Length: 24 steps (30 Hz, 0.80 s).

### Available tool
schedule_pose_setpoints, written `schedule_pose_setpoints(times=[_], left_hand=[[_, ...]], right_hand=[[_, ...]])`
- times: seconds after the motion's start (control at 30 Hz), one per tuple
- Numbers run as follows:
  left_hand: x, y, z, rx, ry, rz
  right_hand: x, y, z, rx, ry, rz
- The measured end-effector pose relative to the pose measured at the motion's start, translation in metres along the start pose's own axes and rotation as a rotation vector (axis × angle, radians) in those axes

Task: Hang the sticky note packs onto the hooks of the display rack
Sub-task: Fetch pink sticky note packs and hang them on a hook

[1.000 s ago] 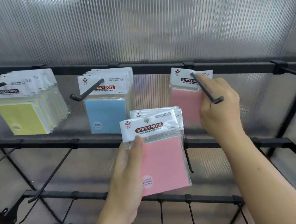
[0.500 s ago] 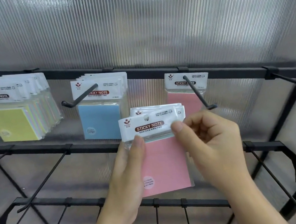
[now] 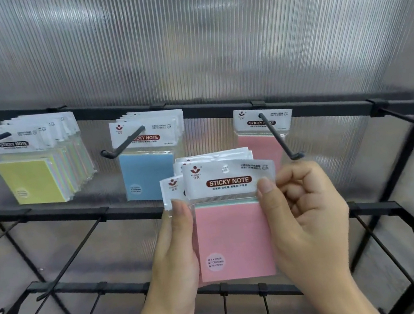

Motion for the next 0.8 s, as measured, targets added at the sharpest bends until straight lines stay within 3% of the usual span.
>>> schedule_pose_setpoints(times=[0.23, 0.37, 0.8], left_hand=[[0.01, 0.003, -0.002, -0.028, -0.052, -0.007], [0.012, 0.002, -0.002, -0.056, -0.065, -0.046], [0.015, -0.001, 0.003, -0.056, -0.09, -0.082]], right_hand=[[-0.014, 0.004, 0.02, -0.252, -0.057, -0.155], [-0.028, 0.001, 0.022, -0.397, 0.096, -0.259], [-0.046, -0.003, 0.013, -0.313, 0.113, -0.348]])
Point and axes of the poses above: each hand's wrist, its own y-axis away from the middle knuckle, its own x-axis out of the palm, z = x × y, the point moved 5 cm from there along -y, towards the middle knuckle, and after that the axes turned 10 degrees about -z, right-handed, at the moved point
